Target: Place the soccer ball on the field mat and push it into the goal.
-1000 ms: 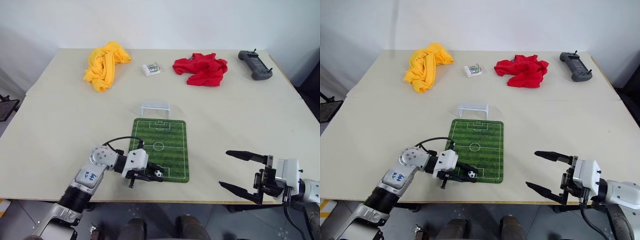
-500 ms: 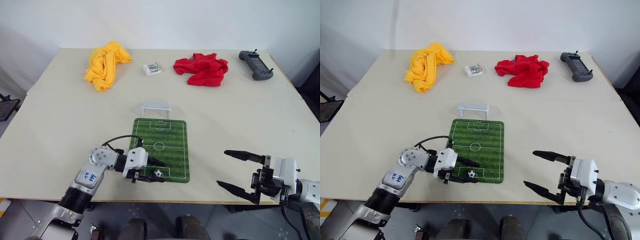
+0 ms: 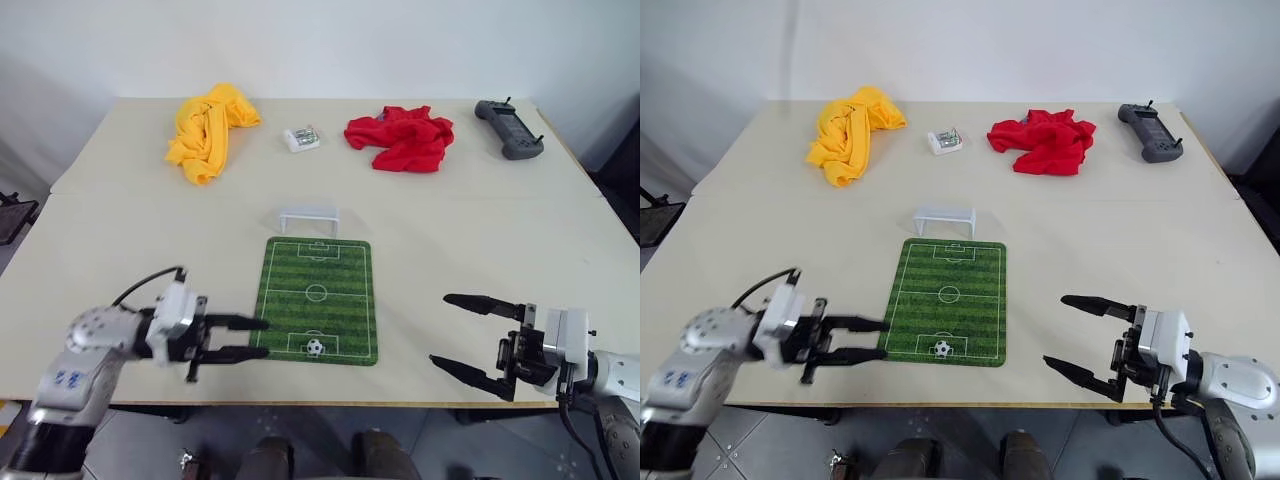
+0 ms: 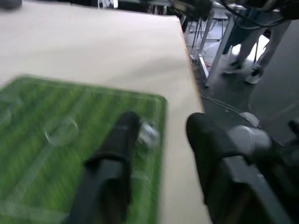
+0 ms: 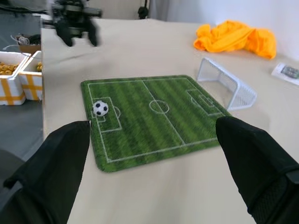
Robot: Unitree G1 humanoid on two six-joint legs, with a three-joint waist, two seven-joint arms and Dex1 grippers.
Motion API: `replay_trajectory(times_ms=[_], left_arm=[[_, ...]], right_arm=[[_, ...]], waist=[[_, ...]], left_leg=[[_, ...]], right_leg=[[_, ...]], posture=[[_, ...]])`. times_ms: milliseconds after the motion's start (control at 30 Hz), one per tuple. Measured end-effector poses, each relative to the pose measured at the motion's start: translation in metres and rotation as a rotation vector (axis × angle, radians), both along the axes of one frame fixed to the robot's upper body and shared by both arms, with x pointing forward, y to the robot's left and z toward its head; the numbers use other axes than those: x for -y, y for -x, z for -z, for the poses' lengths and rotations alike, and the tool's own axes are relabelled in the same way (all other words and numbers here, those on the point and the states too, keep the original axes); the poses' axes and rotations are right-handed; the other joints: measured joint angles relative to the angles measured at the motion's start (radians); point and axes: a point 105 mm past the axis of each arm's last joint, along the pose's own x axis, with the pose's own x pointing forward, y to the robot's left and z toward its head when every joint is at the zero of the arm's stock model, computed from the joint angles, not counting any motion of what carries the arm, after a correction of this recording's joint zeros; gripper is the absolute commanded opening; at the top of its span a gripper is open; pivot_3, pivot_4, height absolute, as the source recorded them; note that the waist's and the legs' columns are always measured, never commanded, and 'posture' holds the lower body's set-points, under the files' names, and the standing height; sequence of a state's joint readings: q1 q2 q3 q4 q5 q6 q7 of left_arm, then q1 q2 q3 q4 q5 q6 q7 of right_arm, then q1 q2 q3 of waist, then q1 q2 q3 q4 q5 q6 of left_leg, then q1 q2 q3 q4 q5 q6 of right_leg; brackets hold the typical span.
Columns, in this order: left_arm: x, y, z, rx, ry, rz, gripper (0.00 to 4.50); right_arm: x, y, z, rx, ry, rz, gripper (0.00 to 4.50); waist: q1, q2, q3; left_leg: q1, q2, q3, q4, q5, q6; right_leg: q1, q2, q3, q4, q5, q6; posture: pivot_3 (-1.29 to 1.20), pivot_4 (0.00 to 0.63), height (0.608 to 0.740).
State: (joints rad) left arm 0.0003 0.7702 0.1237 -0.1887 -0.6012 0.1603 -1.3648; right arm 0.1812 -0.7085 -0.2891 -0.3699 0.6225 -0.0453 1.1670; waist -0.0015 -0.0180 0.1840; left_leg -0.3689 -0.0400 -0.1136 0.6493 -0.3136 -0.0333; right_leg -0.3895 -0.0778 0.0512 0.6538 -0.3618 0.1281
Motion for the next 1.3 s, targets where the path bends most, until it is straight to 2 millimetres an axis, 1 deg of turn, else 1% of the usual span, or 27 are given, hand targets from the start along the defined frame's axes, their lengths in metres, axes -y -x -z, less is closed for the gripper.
replay_trajectory(times_ms=[33,67,133,167,200,267,333,400,567,667,733,800,867,1000,1133,1233,1267,1300], left_arm=[[-0.006,0.014,0.014,-0.065,-0.003,-0.001,0.61],[-0.006,0.015,0.015,-0.070,-0.003,-0.001,0.41],[-0.006,0.017,0.014,-0.061,-0.004,0.006,0.17],[-0.003,0.025,0.017,-0.047,-0.006,0.021,0.05],[0.010,0.037,0.026,-0.067,0.013,0.061,0.05],[0.029,0.039,0.035,-0.083,0.045,0.073,0.05],[0.043,0.033,0.037,-0.057,0.034,0.073,0.05],[0.052,0.027,0.037,-0.040,0.024,0.071,0.05],[0.070,0.020,0.040,-0.027,0.012,0.078,0.05],[0.073,0.016,0.042,-0.015,-0.001,0.062,0.05],[0.074,0.008,0.044,-0.011,-0.001,0.027,0.05],[0.075,0.005,0.045,-0.001,0.000,0.016,0.05],[0.077,-0.001,0.049,-0.006,-0.019,0.008,0.05],[0.088,-0.011,0.057,-0.030,-0.013,-0.008,0.05],[0.093,-0.025,0.054,-0.010,0.004,-0.040,0.05],[0.098,-0.035,0.051,-0.001,0.029,-0.063,0.05],[0.099,-0.039,0.051,0.001,0.035,-0.072,0.05],[0.101,-0.049,0.049,0.020,0.037,-0.094,0.05]], right_arm=[[0.001,0.000,0.002,0.001,-0.004,0.000,4.50],[0.002,0.000,0.002,0.001,-0.004,0.000,4.50],[0.002,0.000,0.002,0.003,-0.004,-0.002,4.50],[0.001,0.003,0.003,0.011,0.005,-0.019,4.50],[0.001,0.007,0.009,-0.008,0.013,-0.032,4.50],[0.001,0.008,0.010,-0.011,0.017,-0.039,4.50],[0.001,0.010,0.011,-0.016,0.018,-0.041,4.50],[0.001,0.012,0.015,-0.035,0.019,-0.039,4.50],[0.003,0.016,0.020,-0.067,0.018,-0.027,4.50],[0.001,0.016,0.019,-0.062,0.019,-0.022,4.50],[0.000,0.017,0.018,-0.056,0.019,-0.017,4.50],[0.000,0.017,0.017,-0.051,0.017,-0.011,4.50],[0.000,0.016,0.017,-0.053,0.015,0.002,4.50],[-0.001,0.016,0.015,-0.044,0.011,0.014,4.50],[-0.004,0.016,0.012,-0.035,0.008,0.022,4.50],[-0.003,0.017,0.013,-0.047,0.005,0.044,4.50],[-0.003,0.017,0.013,-0.048,0.003,0.052,4.50],[-0.003,0.016,0.012,-0.044,-0.001,0.065,4.50]], waist=[[0.003,0.000,0.000],[0.004,0.000,0.000],[0.021,0.000,0.000],[0.021,0.000,0.000],[0.021,0.003,-0.001],[0.022,0.003,-0.001],[0.025,0.003,-0.001],[0.026,0.003,-0.001],[0.019,0.003,-0.001],[0.018,0.003,-0.001],[0.021,0.003,-0.001],[0.022,0.003,-0.001],[0.024,0.003,-0.002],[0.025,0.004,-0.002],[0.025,0.004,-0.002],[0.026,0.004,-0.002],[0.026,0.004,-0.002],[0.028,0.004,-0.002]], left_leg=[[-0.001,0.000,-0.001,0.000,0.000,0.000],[-0.001,0.000,-0.001,0.000,0.000,0.000],[-0.001,0.000,-0.002,0.000,-0.001,0.001],[-0.001,0.000,0.000,-0.001,-0.002,0.003],[0.000,0.000,0.002,-0.001,-0.002,0.003],[-0.001,0.000,0.004,0.000,-0.003,0.005],[0.000,0.000,0.004,0.000,-0.004,0.006],[0.000,0.000,0.004,0.001,-0.004,0.006],[0.001,0.000,0.008,0.001,-0.003,0.006],[0.001,0.000,0.008,0.001,-0.003,0.006],[0.001,0.000,0.008,0.001,-0.003,0.006],[0.001,0.000,0.008,0.002,-0.003,0.006],[0.001,0.000,0.008,0.002,-0.003,0.006],[0.001,0.000,0.008,0.002,-0.003,0.006],[0.001,0.000,0.008,0.002,-0.003,0.006],[0.001,-0.001,0.008,0.003,-0.003,0.006],[0.001,-0.001,0.008,0.003,-0.003,0.006],[0.001,-0.001,0.008,0.004,-0.003,0.007]], right_leg=[[0.000,0.000,0.002,-0.001,0.000,0.000],[0.000,0.000,0.002,-0.001,0.000,0.000],[0.000,0.000,0.003,-0.001,0.000,0.000],[0.000,0.000,0.004,-0.002,0.000,0.000],[0.000,0.000,0.005,-0.003,0.001,0.001],[0.000,0.001,0.004,-0.004,0.001,0.002],[0.000,0.001,0.004,-0.003,0.001,0.002],[0.000,0.001,0.004,-0.002,0.001,0.002],[-0.001,0.001,0.005,-0.001,0.001,0.002],[-0.001,0.002,0.005,-0.001,0.001,0.002],[-0.001,0.001,0.005,-0.001,0.001,0.002],[-0.001,0.001,0.005,-0.001,0.001,0.002],[-0.001,0.001,0.005,-0.001,0.001,0.002],[-0.001,0.001,0.005,-0.001,0.002,0.003],[-0.001,0.001,0.005,0.000,0.002,0.003],[-0.001,0.001,0.005,0.000,0.002,0.004],[-0.001,0.001,0.005,0.000,0.002,0.004],[-0.001,0.001,0.005,0.000,0.002,0.004]], posture=[[0.00,0.150,0.740],[0.00,0.150,0.740],[0.00,0.150,0.740],[0.00,0.150,0.740],[0.00,0.150,0.740],[0.00,0.150,0.740],[0.00,0.150,0.740],[0.00,0.150,0.740],[0.00,0.150,0.740],[0.00,0.150,0.740],[0.00,0.150,0.740],[0.00,0.150,0.740],[0.00,0.150,0.740],[0.00,0.150,0.740],[0.00,0.150,0.740],[0.00,0.150,0.740],[0.00,0.150,0.740],[0.00,0.150,0.740]])
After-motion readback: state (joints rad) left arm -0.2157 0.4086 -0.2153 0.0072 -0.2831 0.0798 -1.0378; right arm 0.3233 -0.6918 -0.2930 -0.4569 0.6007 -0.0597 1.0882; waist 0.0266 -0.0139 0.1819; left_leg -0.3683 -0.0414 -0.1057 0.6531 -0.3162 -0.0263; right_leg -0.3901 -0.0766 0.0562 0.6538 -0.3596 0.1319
